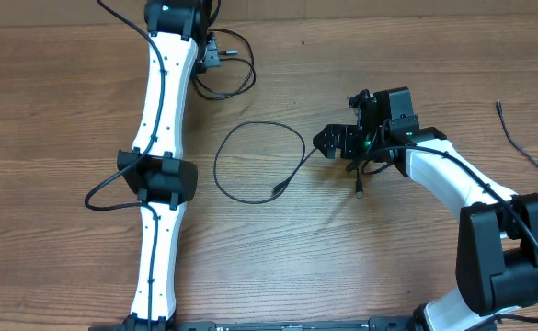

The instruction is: Untangle cables

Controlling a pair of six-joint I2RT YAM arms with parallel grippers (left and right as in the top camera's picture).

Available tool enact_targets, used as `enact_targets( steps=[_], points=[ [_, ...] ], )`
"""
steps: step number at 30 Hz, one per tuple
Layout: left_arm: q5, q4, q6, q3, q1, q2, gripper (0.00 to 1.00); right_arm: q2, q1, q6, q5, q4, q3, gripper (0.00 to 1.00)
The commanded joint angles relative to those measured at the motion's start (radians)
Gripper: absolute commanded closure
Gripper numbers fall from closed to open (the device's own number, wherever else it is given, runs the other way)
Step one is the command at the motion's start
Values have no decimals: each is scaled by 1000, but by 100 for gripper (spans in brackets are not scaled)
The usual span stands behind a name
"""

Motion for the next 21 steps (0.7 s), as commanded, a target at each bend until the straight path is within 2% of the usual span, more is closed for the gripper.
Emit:
enact_targets(
  steps=[1, 2, 4, 6, 8, 10, 12, 18, 20, 21],
  points=[
    [0, -2, -40, 8, 11, -38, 96, -1, 2, -4, 6, 2, 2, 0],
    [0, 2, -69, -5, 15, -38, 92, -1, 2, -4, 6, 2, 2, 0],
    [1, 20, -150, -48, 24, -37, 67, -1, 2, -4, 6, 2, 2, 0],
    [2, 51, -216, -100, 32, -37, 62, -1, 2, -4, 6, 2, 2, 0],
    [5, 83, -257, -148, 33, -37, 49, -1, 2, -4, 6, 2, 2, 0],
    [11, 123, -283, -200, 33, -37, 30, -1, 2, -4, 6, 2, 2, 0],
    [13, 165, -297, -253, 32, -37, 1, -1, 2, -4, 6, 2, 2, 0],
    [102, 251, -295, -380, 32, -37, 2, -1, 2, -4, 6, 2, 2, 0],
    [105, 251, -300, -405, 32, -37, 17, -1, 2, -4, 6, 2, 2, 0],
    [110, 250, -326, -419, 32, -37, 19, -1, 2, -4, 6, 2, 2, 0]
  ],
)
